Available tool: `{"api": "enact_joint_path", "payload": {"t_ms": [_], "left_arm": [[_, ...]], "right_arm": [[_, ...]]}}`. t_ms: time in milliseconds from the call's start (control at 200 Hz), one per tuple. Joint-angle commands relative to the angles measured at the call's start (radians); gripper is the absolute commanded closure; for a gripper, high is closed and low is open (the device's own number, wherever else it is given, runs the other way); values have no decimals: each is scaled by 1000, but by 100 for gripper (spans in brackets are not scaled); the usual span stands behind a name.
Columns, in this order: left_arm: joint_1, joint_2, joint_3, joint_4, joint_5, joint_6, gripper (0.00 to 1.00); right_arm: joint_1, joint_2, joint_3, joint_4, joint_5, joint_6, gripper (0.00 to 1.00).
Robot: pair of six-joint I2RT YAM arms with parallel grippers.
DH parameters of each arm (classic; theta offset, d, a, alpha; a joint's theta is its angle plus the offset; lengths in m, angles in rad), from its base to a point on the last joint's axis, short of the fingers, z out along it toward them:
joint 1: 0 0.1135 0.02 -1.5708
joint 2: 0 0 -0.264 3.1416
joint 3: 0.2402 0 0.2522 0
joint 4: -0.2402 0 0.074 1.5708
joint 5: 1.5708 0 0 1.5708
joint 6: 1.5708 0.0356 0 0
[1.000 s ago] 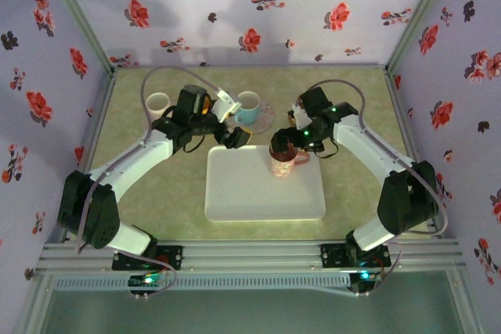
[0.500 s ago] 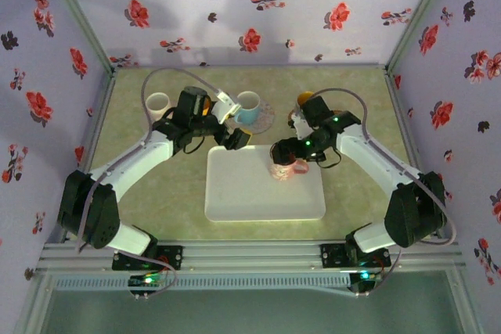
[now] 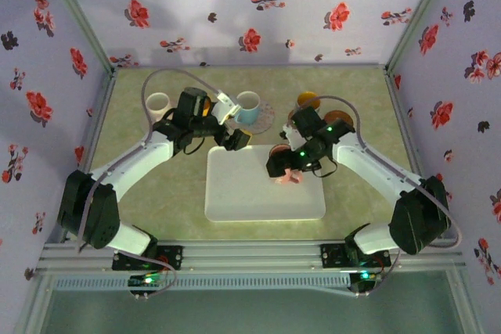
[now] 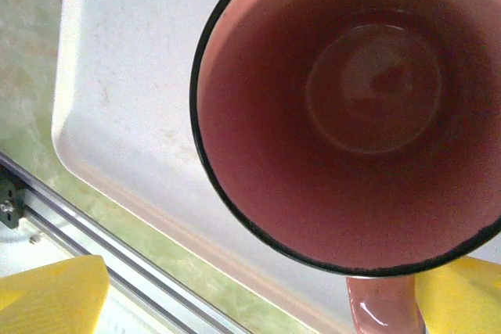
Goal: Place the cup by the coaster
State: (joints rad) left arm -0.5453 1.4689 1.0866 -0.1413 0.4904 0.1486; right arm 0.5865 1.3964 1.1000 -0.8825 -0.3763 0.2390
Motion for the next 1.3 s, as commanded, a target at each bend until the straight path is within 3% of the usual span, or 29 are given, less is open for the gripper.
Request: {"api": "enact_joint_path", "payload": {"t_ms": [0,250,585,1295], "left_arm": [[-8,-24,-19,17,21,16,0],[-8,-41,-36,18,20,16,0],[-9,-61,-59,20,16,8,0],[-15,-97,-88,-49,80,45,0]], "right_arm": [[29,-25,-23,-20,71,2,0],[74,-18,-51,-5,209,-1,1],[97,-32,-114,36,336,9,12],[98,22,-152,147,369,38,44]]}}
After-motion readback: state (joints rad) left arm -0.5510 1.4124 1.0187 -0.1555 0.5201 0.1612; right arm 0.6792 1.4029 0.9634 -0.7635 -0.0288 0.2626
